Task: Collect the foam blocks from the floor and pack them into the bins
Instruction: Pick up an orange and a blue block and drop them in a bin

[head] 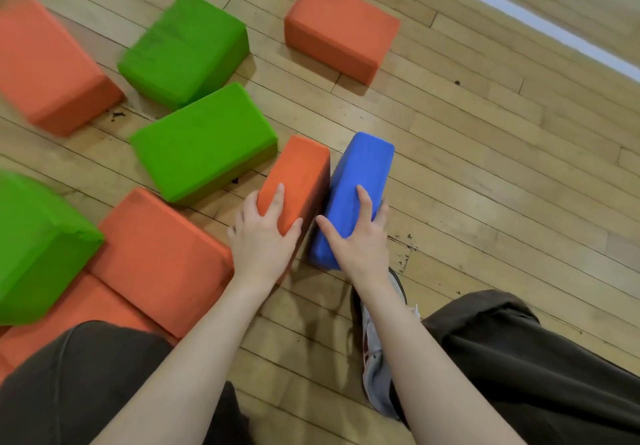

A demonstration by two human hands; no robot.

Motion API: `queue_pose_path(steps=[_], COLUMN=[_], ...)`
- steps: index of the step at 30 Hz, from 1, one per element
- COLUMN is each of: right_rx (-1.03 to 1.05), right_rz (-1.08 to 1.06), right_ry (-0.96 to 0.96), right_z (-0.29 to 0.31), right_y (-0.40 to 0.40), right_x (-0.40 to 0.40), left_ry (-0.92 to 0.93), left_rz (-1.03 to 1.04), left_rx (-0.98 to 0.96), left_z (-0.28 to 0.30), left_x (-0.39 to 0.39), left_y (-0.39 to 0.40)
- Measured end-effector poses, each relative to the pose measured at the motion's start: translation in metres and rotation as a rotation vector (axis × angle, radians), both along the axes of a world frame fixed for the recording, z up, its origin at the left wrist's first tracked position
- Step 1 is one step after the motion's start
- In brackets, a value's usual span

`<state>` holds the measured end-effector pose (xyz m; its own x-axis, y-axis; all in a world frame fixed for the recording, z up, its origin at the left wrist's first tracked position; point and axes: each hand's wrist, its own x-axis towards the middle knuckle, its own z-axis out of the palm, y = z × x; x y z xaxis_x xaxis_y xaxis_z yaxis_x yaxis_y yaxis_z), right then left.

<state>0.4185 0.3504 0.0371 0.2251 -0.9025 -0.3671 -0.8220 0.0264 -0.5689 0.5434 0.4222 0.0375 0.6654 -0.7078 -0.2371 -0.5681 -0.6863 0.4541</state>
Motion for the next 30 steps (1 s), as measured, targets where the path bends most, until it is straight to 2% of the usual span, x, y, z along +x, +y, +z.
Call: queue_pose_path(steps=[6, 9, 14, 24, 30], right_rx=[-0.039, -0.036, -0.022, -0.007, -0.006], right_rz=[-0.006, 0.073, 0.244, 0.700, 0.950], right_ry=[-0.039, 0.001, 0.042, 0.041, 0.055], right_z=[0.006, 0.042, 0.157, 0.446, 0.553], right_y=[-0.005, -0.008, -0.002, 0.078, 0.146], right_x=[0.016, 0.020, 0.029, 0.044, 0.044], left_ry=[0.037, 0.066, 0.044, 0.014, 0.025], left_rz=[0.084, 0.165, 0.278, 0.625, 0.801], left_rx=[0.000, 0.024, 0.065, 0.072, 0.098], left_z=[0.013, 0.051, 0.166, 0.458, 0.567], left_x=[0.006, 0.013, 0.015, 0.004, -0.027], left_y=[-0.003, 0.002, 0.027, 0.138, 0.229])
